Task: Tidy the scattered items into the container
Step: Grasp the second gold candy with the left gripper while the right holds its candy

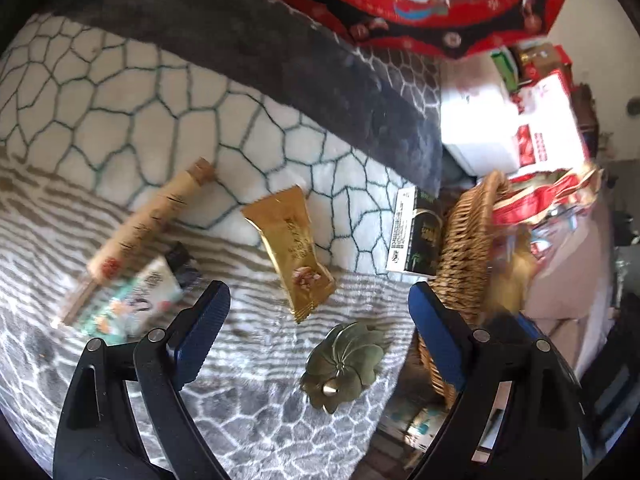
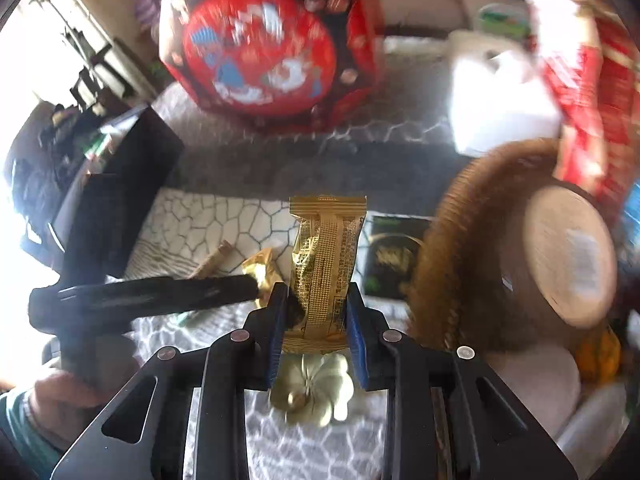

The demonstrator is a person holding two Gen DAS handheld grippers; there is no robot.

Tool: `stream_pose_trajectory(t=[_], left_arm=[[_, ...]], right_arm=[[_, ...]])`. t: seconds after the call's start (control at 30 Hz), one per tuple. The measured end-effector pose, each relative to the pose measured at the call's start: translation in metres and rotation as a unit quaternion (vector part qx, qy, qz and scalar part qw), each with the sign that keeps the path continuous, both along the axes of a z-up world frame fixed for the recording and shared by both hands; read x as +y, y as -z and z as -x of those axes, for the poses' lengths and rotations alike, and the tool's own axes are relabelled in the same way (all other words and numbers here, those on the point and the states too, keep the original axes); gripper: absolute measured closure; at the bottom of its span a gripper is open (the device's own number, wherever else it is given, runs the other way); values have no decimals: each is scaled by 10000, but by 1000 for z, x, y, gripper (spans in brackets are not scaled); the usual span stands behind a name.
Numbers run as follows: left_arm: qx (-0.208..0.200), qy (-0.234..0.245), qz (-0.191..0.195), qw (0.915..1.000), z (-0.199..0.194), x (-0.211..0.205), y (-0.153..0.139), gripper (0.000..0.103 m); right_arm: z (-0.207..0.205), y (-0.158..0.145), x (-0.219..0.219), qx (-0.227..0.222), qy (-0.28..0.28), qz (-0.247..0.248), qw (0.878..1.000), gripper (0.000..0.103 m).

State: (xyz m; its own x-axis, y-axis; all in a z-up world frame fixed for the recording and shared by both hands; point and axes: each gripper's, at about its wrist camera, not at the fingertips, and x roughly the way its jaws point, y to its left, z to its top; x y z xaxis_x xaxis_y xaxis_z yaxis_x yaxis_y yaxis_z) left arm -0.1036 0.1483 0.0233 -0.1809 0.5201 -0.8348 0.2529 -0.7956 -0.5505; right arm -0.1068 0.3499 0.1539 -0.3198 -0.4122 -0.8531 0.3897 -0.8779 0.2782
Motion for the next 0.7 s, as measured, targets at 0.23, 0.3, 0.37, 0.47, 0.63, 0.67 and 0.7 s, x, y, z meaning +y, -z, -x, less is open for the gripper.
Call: stream_pose_trajectory(t=[0.23,0.3,0.37,0.47,0.63,0.67,0.7], left_arm=[[307,-181,988,9945,0,27,4,32],[348,-168,1282,9910,4,34,3,37],[406,-104,1606,9861,6,39,3,64],[477,63,1689,9845,7,40,5,85],[428,203,1253,9910,-1,25,0,85],[486,263,1159,9917,-4,22,-6,85],[572,334,1096,9918,-9,18,-14,85]], right_arm=[[-34,-6,20,46,142,267,9995,75],[-36,1,19,-17,125,250,9996,75],[-37,8,19,-28,136,187,9997,75],[-46,12,20,-68,119,173,9998,75],[-53,12,6,-28,-16,155,9999,75],[-54,11,3,-29,-51,182,9998,75],[-57,8,0,-17,-87,215,9997,75]])
